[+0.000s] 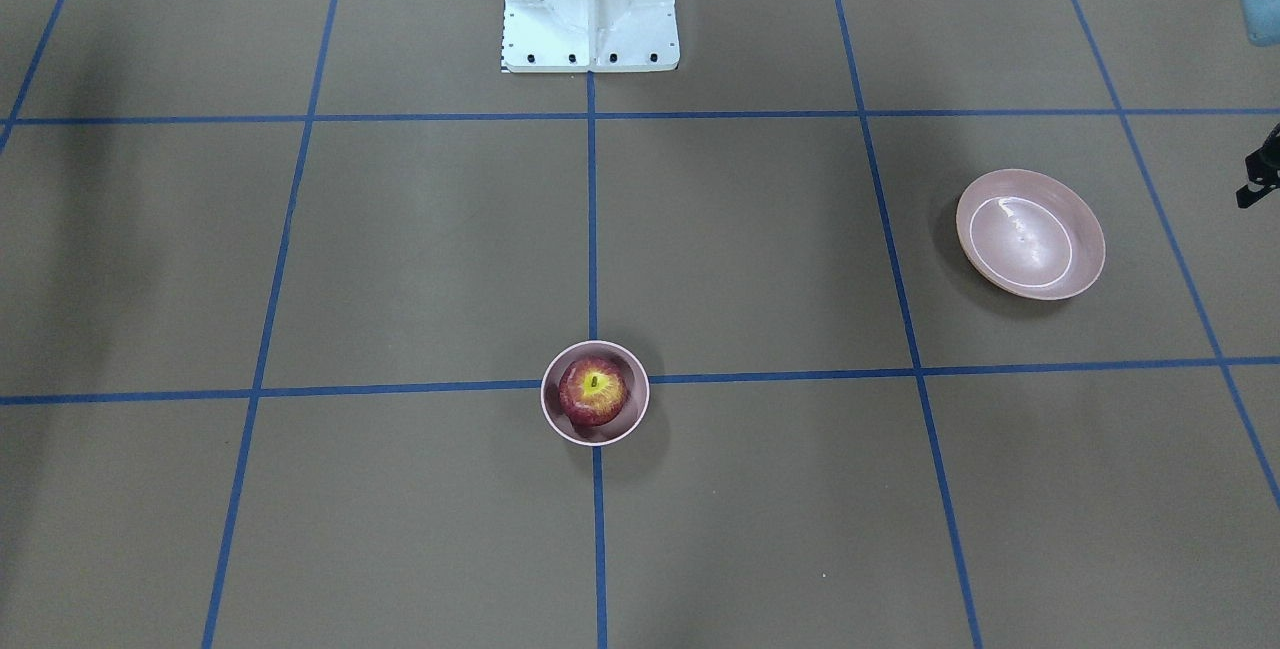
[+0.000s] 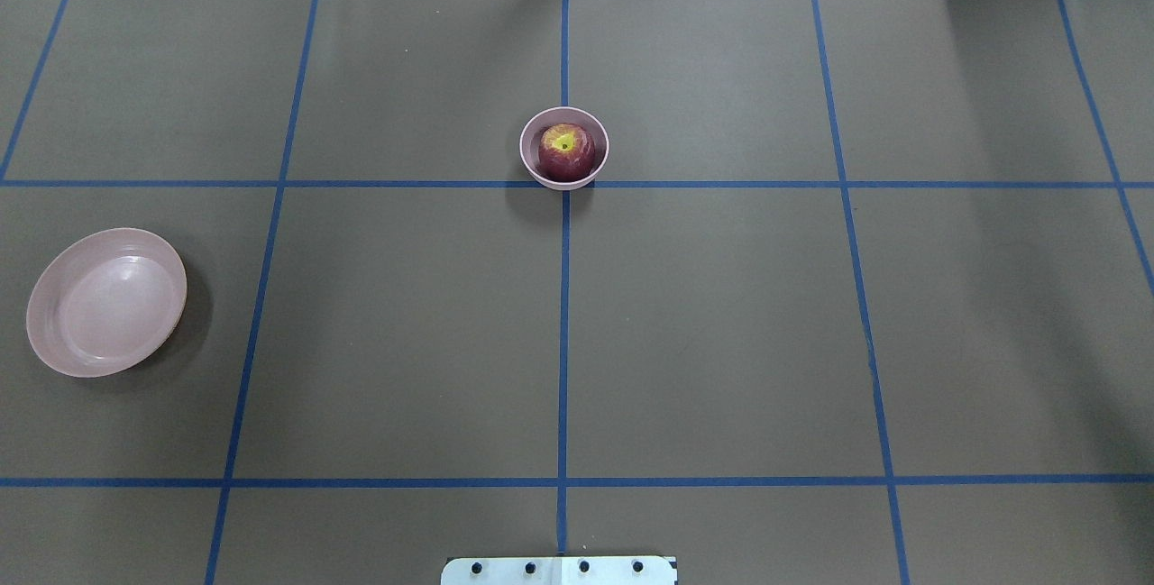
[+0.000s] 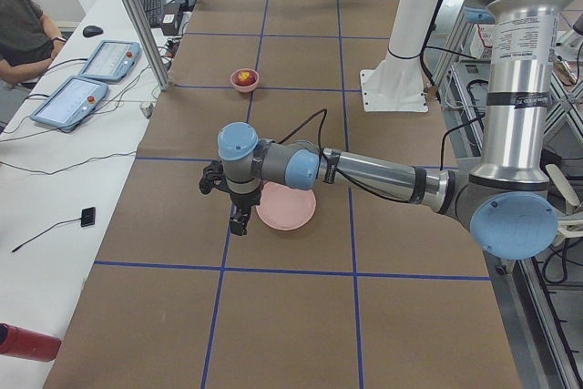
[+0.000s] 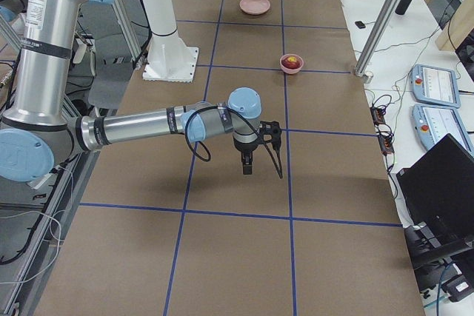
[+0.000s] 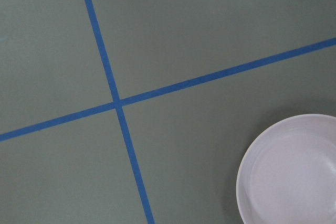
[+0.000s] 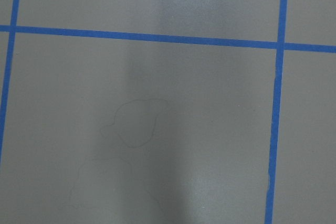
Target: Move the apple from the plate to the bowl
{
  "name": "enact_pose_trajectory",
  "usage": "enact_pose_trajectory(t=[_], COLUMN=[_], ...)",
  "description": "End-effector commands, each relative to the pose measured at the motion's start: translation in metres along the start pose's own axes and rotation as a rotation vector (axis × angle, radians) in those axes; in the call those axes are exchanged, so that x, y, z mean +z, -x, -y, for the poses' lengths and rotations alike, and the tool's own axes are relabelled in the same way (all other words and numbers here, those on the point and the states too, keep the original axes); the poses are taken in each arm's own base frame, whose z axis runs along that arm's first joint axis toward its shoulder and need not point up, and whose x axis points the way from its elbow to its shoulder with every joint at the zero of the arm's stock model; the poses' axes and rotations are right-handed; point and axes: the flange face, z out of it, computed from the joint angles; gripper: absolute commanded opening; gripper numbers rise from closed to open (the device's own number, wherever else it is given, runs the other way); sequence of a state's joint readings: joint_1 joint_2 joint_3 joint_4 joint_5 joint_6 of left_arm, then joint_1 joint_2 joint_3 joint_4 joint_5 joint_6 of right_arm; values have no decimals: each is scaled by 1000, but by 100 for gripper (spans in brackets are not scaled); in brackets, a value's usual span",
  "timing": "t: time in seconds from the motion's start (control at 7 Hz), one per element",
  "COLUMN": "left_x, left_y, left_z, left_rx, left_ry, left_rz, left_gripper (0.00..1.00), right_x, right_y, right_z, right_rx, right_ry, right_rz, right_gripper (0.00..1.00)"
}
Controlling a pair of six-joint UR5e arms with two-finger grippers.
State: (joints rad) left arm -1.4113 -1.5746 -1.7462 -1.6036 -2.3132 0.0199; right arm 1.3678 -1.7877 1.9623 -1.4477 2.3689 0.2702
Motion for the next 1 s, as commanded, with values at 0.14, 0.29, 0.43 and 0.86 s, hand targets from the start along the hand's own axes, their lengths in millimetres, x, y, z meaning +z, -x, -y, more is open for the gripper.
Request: enact_pose_trajectory(t=[0.14, 0.29, 0.43, 0.86], left_x=[2, 3, -7, -14], left_y=[2, 5, 13, 18], left_z=[-2, -8, -22, -33], left_rx=[-3, -12, -31, -35], left_ry=[4, 8, -9, -35], left_rz=[0, -1, 3, 8], left_gripper=[98, 98, 98, 98], right_x=[6, 8, 13, -1], right_y=[-2, -2, -5, -19], right_z=[0, 0, 0, 19], right_rx=[3, 9, 22, 64], right_ry=[13, 21, 39, 57], right_rz=[-6, -11, -16, -115], right_gripper=[100, 100, 100, 100])
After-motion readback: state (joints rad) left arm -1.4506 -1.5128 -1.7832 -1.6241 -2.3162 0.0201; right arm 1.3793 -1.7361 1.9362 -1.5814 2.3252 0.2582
